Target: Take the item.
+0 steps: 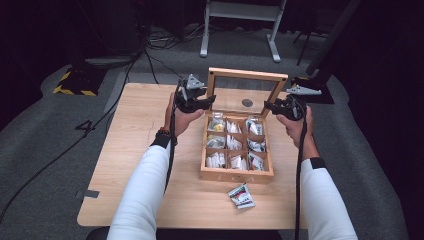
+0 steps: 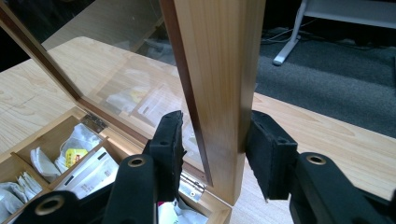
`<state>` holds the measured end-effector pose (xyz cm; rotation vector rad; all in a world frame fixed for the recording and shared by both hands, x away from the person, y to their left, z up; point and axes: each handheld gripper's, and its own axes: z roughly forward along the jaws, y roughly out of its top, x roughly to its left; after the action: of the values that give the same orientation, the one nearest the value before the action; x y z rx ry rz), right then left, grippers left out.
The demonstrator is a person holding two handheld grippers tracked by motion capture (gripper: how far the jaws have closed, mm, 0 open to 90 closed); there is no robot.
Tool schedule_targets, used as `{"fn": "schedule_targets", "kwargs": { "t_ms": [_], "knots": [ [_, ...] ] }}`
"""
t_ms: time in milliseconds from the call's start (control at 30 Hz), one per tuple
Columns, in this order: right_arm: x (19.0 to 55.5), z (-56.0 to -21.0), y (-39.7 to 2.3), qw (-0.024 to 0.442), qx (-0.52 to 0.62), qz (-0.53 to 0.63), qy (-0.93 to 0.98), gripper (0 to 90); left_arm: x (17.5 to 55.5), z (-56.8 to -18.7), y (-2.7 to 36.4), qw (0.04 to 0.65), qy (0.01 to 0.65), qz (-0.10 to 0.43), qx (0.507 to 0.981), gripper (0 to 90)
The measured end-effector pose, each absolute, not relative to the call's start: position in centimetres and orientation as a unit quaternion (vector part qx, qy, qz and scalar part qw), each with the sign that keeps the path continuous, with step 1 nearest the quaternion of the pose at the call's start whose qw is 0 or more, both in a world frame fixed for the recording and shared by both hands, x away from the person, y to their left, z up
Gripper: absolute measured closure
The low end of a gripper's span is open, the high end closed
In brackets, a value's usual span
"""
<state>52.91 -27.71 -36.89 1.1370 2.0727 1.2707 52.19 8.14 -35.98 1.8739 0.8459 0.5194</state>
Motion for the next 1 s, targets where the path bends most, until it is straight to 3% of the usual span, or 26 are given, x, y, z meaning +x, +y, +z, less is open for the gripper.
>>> {"fn": "schedule_targets", "kwargs": {
  "t_ms": [1000],
  "knots": [
    [50.2, -35.5, -28.5, 0.239, 0.381, 0.488, 0.748, 59.3, 49.1, -34.9, 8.5, 0.502, 0.311, 0.236, 0.772, 56.4]
  ]
}}
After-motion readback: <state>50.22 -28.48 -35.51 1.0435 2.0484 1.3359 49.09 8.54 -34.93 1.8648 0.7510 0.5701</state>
